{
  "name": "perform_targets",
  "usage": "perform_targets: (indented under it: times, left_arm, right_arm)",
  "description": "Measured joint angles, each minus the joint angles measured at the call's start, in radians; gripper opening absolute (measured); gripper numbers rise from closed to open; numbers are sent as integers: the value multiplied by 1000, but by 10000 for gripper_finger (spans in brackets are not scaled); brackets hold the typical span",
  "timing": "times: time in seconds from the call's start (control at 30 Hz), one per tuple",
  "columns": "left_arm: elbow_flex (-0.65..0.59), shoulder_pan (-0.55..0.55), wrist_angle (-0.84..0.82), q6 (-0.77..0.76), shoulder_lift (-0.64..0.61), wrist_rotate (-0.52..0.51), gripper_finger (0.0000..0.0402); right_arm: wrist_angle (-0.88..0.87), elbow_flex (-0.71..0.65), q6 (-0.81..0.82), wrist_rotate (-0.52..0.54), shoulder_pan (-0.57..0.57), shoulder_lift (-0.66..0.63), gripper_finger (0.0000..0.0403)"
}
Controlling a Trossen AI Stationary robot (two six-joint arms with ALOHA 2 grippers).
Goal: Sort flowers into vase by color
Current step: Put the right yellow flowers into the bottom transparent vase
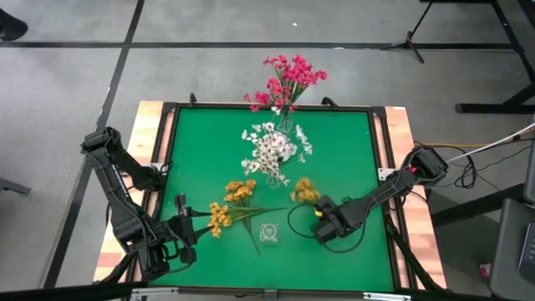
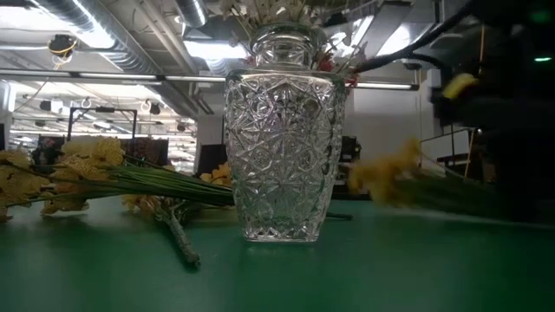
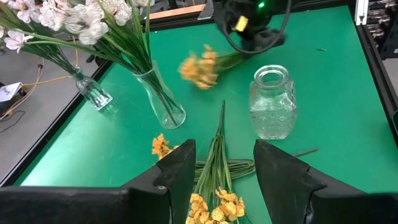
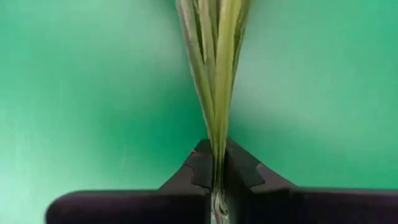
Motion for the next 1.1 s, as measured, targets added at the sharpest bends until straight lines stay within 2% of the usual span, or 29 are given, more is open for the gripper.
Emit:
perform_targets:
  times: [0.1,0.23,0.53,0.8,0.87,1.0,1.1]
  left_arm:
    - [0,0,0,-1,0,-1,159]
    - [0,0,1,-2,0,-19,159]
    - [0,0,8,-8,0,-60,159]
    - [0,0,29,-33,0,-84,159]
    - [0,0,36,-33,0,-85,159]
    - [0,0,42,-33,0,-105,159]
    - [0,-2,45,-33,0,-118,159]
  right_arm:
    - [-33,42,-1,67,-5,0,12]
    - [-89,102,-4,101,18,0,11]
    - [-223,309,26,333,121,-4,11]
    - [-168,497,-59,539,251,-6,11]
    - [-129,531,-115,639,288,-6,11]
    - [43,551,-367,953,345,-6,11]
    - [160,549,-548,1074,346,-6,11]
